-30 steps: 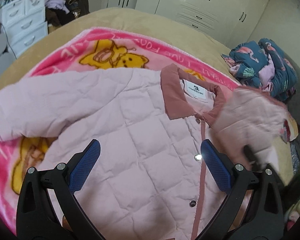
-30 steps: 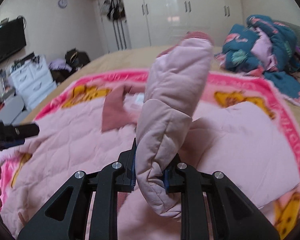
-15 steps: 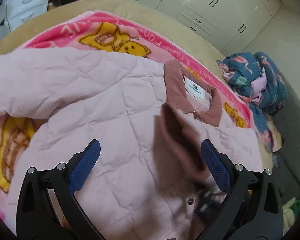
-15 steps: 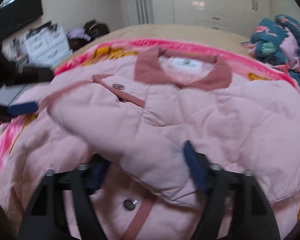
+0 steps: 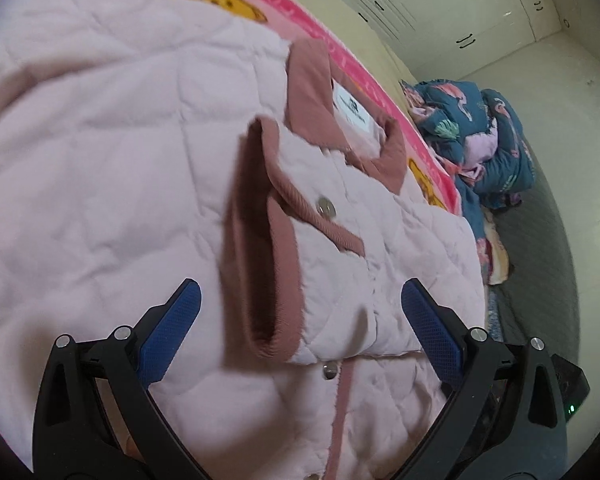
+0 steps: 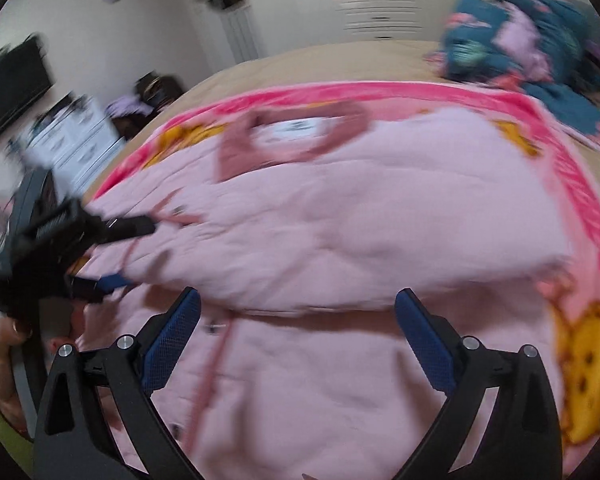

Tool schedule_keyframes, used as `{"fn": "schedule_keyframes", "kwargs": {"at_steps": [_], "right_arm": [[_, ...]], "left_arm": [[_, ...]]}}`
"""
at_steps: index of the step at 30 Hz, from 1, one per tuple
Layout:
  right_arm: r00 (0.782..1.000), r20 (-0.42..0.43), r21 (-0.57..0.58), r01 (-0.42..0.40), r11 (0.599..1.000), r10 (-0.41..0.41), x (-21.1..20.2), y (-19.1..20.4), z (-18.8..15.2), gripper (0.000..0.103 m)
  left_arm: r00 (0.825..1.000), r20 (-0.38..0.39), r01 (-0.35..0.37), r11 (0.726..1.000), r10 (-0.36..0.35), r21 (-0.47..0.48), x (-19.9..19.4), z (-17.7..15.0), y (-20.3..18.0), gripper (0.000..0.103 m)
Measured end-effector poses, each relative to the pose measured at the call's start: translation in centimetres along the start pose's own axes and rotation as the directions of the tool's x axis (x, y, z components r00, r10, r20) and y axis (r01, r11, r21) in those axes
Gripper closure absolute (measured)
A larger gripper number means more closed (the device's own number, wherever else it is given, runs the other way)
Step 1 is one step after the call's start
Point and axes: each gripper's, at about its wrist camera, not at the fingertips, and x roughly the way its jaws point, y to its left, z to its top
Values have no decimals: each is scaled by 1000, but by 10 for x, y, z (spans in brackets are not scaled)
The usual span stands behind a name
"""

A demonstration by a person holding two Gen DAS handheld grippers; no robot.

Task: Fold large clothes
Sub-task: 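Fold the grasped side panel over toward the jacket's center, release, then grasp the mauve-trimmed front edge with the left gripper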

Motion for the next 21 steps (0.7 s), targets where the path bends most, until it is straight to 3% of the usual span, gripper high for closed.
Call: {"fn": "schedule_keyframes", "kwargs": {"at_steps": [5,8,10,12,15,19,21], "right_arm": [[996,8,109,90,990,-91,-18,-46,-4,6],[992,14,151,124,981,-128,-23,-64,-5,6],[989,19,179,140,974,-145,-25,-71,-6,6],[988,28,200,145,969,-154,-27,-76,-7,6],[984,50,223,154,963,-169,-33,-82,-6,6],[981,85,246,150,957,-176,-40,-86,-2,6],[979,88,255,154,955,-182,-41,-87,-4,6]], "left_arm": [[999,28,13,999,-14,31,7,-3,-2,12],[999,34,2,999,-4,47,11,-3,-3,41],[999,51,-7,998,3,67,11,-5,-5,73],[995,93,-33,993,22,115,3,-6,-13,88],[987,163,-32,977,-3,212,-17,-7,-35,92],[976,206,9,964,-67,267,-42,7,-60,92],[962,255,11,948,-97,319,-63,18,-80,92]]}}
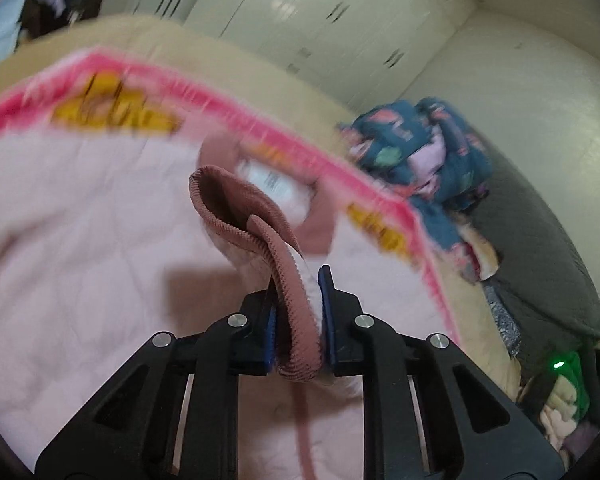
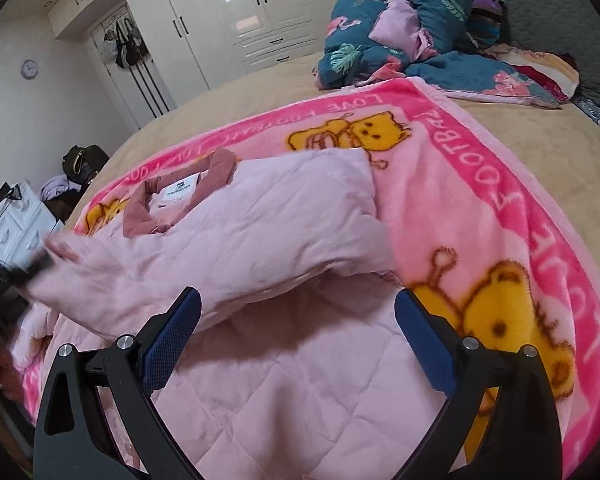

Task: Fold large clothes
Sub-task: 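Grasp the mauve-trimmed front edge with the left gripper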

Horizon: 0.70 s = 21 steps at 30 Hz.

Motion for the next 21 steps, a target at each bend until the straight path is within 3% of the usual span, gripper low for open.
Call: {"fn": "schedule_keyframes", "kwargs": {"at_steps": [6,9,16,21], "right_arm": [[1000,-12,0,-8,1000,8,3,4,-6,6],[1000,-14,-9,-10,1000,10,6,8,-6,6],[1000,5,-29,10,1000,-10,7,10,-3,6],[1000,-15,-80,23,997,-24,16,16,-4,6]], "left_arm": [[993,115,-18,993,4,114,-29,52,-26,92],[989,134,-74,985,53,158,-30,60,-23,92],[978,23,-207,977,206,53,11,25,51,92],[969,-24,-244,970,244,1,17,2,86,92]]}}
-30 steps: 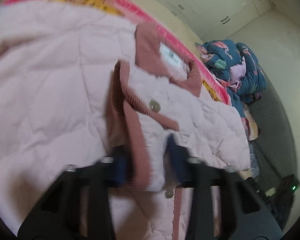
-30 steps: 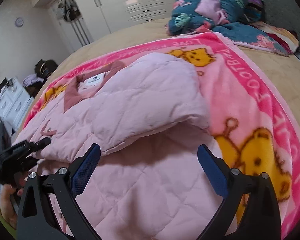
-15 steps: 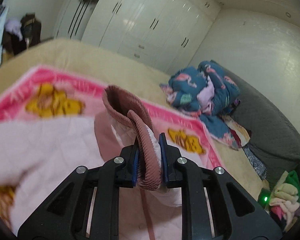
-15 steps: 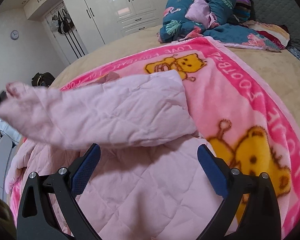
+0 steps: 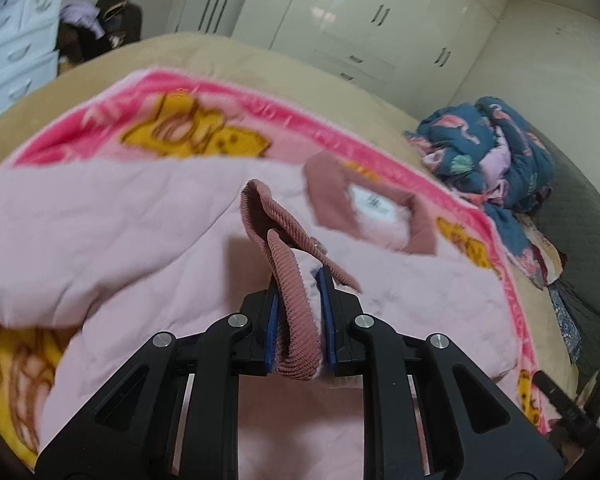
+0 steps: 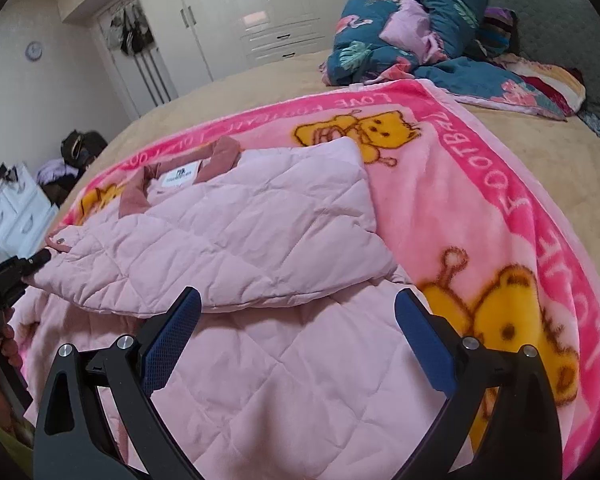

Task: Fold large clothes
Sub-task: 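Grasp the mauve-trimmed front edge with the left gripper, then fold the front edge over the jacket body and open the left gripper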

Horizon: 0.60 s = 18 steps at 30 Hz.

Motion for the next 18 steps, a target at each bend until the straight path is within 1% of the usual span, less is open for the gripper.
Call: {"fn": "schedule_keyframes", "kwargs": {"at_steps": [4,7,10,13,15,18], "right_arm": [[1000,1,-46,-1,999,1,6,10,6,6],[999,-42,-96,-20,995,16,20,21,14,6],[999,-54,-140,-11,990,4,32,34,21,7],[998,-54,-169,-18,985,9,41,43,31,7],[998,-62,-165,-22,986,11,48,45,36,7],[994,-101,-156,-42,987,27,62,46,42,7]], "left_arm": [[999,-31,-19,1000,19,1,8,-9,12,92],[997,-53,-57,998,59,35,18,-17,16,91],[992,-107,-67,998,66,-9,32,-26,30,89],[992,-104,-71,997,70,-6,32,-28,32,88],[992,-103,-75,997,75,2,31,-29,31,88],[991,-105,-77,997,77,1,31,-29,32,86]]}}
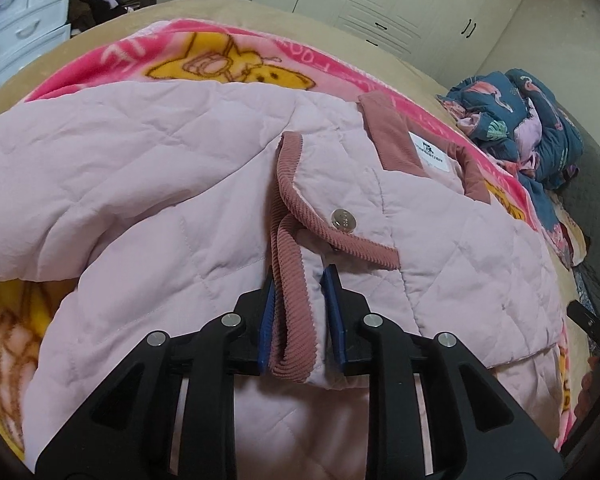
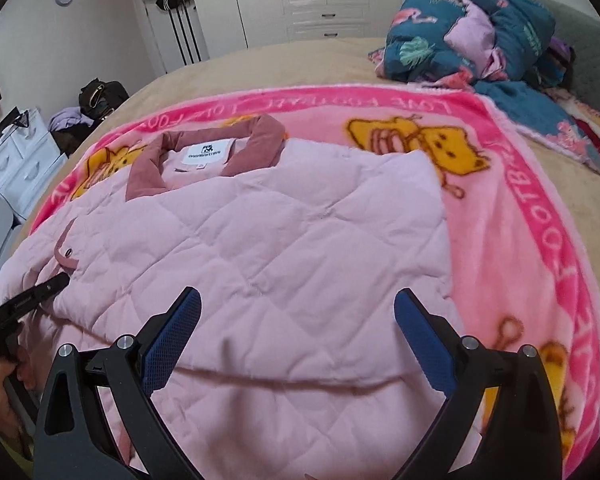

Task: Fold large clothes
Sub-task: 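Fold the front edge over the jacket body and open the left gripper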

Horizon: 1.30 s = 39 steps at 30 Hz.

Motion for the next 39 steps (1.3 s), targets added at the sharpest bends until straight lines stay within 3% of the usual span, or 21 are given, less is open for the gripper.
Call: {"fn": "schedule_keyframes", "kwargs": {"at_steps": [6,12,15,20,25,29,33,39], "right_arm": [[988,-148,55,55,997,-46,47,-23,-9,6],[988,-140,70,76,995,-66,53,-23,-14,6],[994,-109,104,34,994,-23,35,-23,-14,6],[996,-75,148,-29,989,40,10,-21,-22,5],[995,-67,155,-66,986,78,-6,-15,-34,5],[993,-52,164,-99,981,109,-20,-9,-42,5],[992,-39,153,-110,982,118,-33,-2,-46,5],[993,-4,126,-113,986,115,-51,12,-45,5]], "left_arm": [[1000,-5,-13,1000,13,16,1,-1,-3,84],[1000,-11,-17,1000,17,20,1,-2,-3,83],[999,-21,-31,999,32,25,-3,-2,-5,79],[999,-36,-28,999,29,24,-14,-2,-9,53],[999,-46,-28,999,29,28,-30,-4,-17,8],[999,-54,2,1000,-3,-23,-41,-5,-18,9],[997,-61,-38,999,38,-5,-51,-5,-22,9],[998,-56,-32,999,32,-4,-66,-9,-23,9]]}}
